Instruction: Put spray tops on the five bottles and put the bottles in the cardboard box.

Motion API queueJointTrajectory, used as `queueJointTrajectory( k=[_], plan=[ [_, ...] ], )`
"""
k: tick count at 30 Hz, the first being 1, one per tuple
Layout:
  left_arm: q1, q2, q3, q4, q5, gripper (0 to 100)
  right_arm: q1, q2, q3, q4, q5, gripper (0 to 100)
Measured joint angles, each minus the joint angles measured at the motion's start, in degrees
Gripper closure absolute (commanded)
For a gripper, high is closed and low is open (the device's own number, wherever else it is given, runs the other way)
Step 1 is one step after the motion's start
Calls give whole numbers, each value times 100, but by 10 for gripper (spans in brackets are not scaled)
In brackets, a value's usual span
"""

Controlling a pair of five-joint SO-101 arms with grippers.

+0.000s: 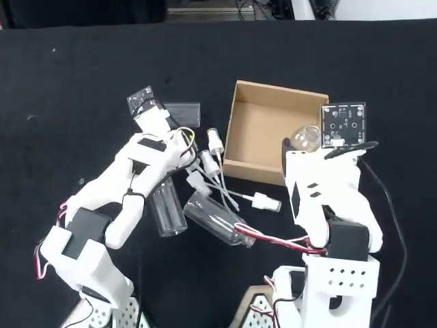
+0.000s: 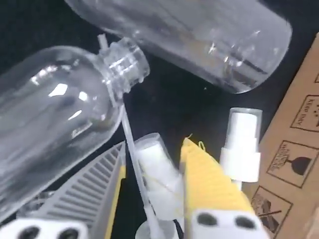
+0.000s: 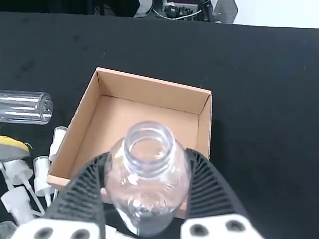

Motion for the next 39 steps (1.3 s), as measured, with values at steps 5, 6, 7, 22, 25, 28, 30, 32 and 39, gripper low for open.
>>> queueJointTrajectory(
  k=[5, 6, 7, 22, 25, 28, 30, 32, 39],
  plan=[
    [0, 0, -9, -53, 26, 970, 0, 0, 0, 0, 0, 987],
    [0, 0, -44, -53, 26, 970, 0, 0, 0, 0, 0, 987],
    [0, 0, -97, -53, 18, 970, 0, 0, 0, 0, 0, 987],
    [-536, 0, -888, 26, 0, 970, 0, 0, 0, 0, 0, 987],
    [-642, -141, -1090, 396, -26, 968, 0, 0, 0, 0, 0, 987],
    [-624, -536, -1415, 844, -26, 967, 0, 0, 0, 0, 0, 987],
    [-703, -800, -1582, 1125, -62, 967, 0, 0, 0, 0, 0, 987],
    [-862, -985, -1653, 1336, -264, 967, 0, 0, 0, 0, 0, 987],
    [-1864, -1116, -1714, 1908, -1178, 967, 0, 0, 0, 0, -9, 987]
  ],
)
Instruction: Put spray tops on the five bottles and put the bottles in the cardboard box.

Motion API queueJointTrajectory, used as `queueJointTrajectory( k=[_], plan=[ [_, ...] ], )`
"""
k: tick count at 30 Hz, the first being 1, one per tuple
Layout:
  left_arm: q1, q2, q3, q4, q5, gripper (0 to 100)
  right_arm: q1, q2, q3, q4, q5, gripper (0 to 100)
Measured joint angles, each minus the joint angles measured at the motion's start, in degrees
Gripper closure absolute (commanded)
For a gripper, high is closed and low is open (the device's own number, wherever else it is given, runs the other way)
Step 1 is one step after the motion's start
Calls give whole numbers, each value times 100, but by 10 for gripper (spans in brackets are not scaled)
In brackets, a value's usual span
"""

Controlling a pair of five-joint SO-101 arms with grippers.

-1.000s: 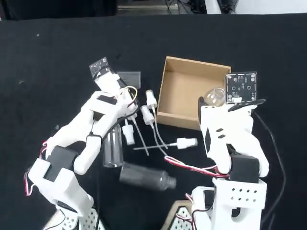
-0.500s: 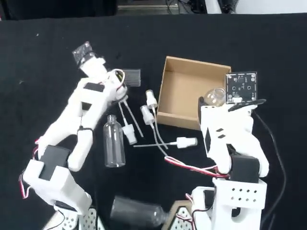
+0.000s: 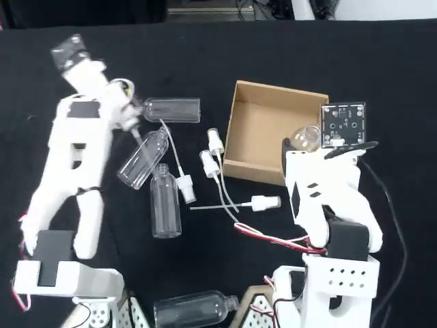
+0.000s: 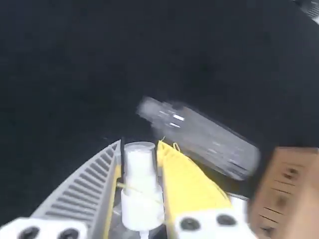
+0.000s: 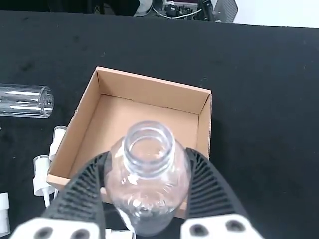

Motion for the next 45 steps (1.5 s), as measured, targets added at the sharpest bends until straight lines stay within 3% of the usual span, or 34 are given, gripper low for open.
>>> queueJointTrajectory(
  k=[16, 19, 26, 31, 38, 41, 45],
  plan=[
    [-1538, -9, -185, 2136, -3727, 966, 0, 0, 0, 0, 0, 987],
    [-1697, -9, -18, 2198, -4413, 941, 0, 0, 0, 0, 0, 987],
    [-2057, -9, 1064, 1688, -5125, 740, 0, 0, 0, 0, 0, 987],
    [-2321, -18, 1178, 1714, -5424, 744, 0, 0, 0, 0, 0, 987],
    [-2259, -26, 35, 3604, -6189, 744, 0, 0, 0, 0, 0, 987],
    [-1846, -70, -422, 4747, -7015, 744, 0, 0, 0, 0, 0, 987],
    [-1169, -264, -352, 5178, -7411, 744, 0, 0, 0, 0, 0, 987]
  ],
)
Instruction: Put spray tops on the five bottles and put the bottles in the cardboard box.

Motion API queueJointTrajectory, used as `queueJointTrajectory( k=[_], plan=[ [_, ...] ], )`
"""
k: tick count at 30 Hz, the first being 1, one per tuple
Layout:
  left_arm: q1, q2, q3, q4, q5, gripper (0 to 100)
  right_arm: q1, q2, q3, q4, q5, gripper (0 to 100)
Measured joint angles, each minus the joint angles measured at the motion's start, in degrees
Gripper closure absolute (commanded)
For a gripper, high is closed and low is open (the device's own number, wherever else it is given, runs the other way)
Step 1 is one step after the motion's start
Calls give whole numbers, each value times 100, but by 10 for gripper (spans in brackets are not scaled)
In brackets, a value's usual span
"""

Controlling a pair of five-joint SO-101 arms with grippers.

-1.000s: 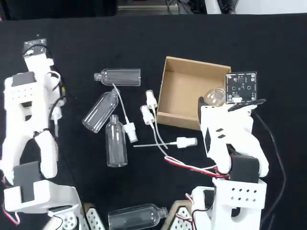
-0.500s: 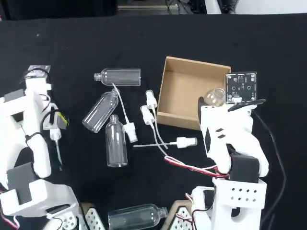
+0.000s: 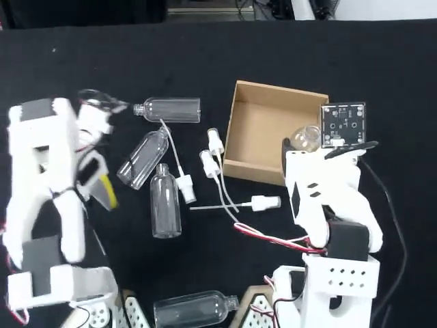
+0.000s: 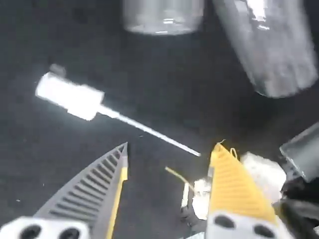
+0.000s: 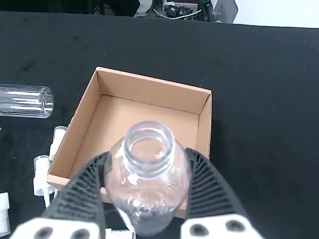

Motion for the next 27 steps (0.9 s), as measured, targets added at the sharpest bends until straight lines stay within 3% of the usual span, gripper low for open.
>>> queueJointTrajectory(
  k=[5, 12, 20, 27],
  plan=[
    [1152, -1292, 1064, 53, -35, 739, 0, 0, 0, 0, 0, 987],
    [3736, -3851, 2664, 62, 255, 739, 475, 0, 0, 0, 0, 987],
    [6145, -3270, 2778, -105, 1213, 738, 607, 0, 0, 0, 0, 987],
    [7349, -2567, 2778, -1108, 2382, 738, 659, 0, 0, 0, 35, 987]
  ],
)
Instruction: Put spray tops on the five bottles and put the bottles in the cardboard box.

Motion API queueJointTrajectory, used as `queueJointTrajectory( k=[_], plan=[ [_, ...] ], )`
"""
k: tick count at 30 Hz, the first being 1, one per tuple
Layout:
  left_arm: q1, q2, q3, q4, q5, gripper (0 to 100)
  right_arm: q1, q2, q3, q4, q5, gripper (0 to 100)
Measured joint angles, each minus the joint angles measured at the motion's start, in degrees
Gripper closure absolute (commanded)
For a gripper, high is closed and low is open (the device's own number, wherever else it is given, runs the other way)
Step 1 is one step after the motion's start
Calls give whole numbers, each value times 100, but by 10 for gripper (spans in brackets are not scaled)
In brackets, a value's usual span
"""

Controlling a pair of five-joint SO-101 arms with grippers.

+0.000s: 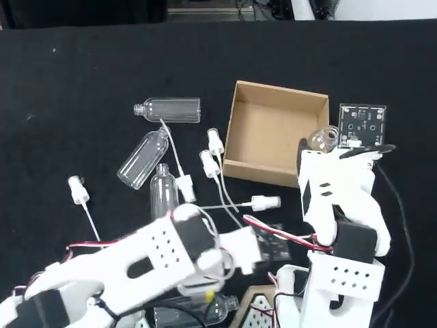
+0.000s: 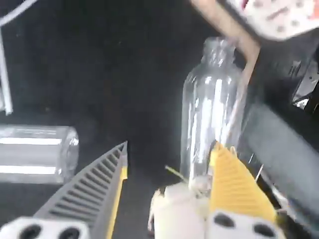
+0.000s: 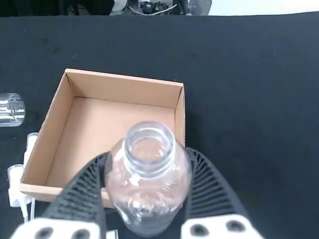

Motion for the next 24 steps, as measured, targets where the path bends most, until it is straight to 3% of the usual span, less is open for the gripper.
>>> queueJointTrajectory(
  k=[9, 17, 24],
  plan=[
    [158, 527, 0, -475, 527, 738, 1240, 0, -264, 0, 290, 987],
    [185, 738, 0, -484, 730, 738, 2927, 0, -1143, 141, 290, 987],
    [325, 738, 9, -484, 756, 738, 3033, 0, -1327, 325, 290, 987]
  ],
)
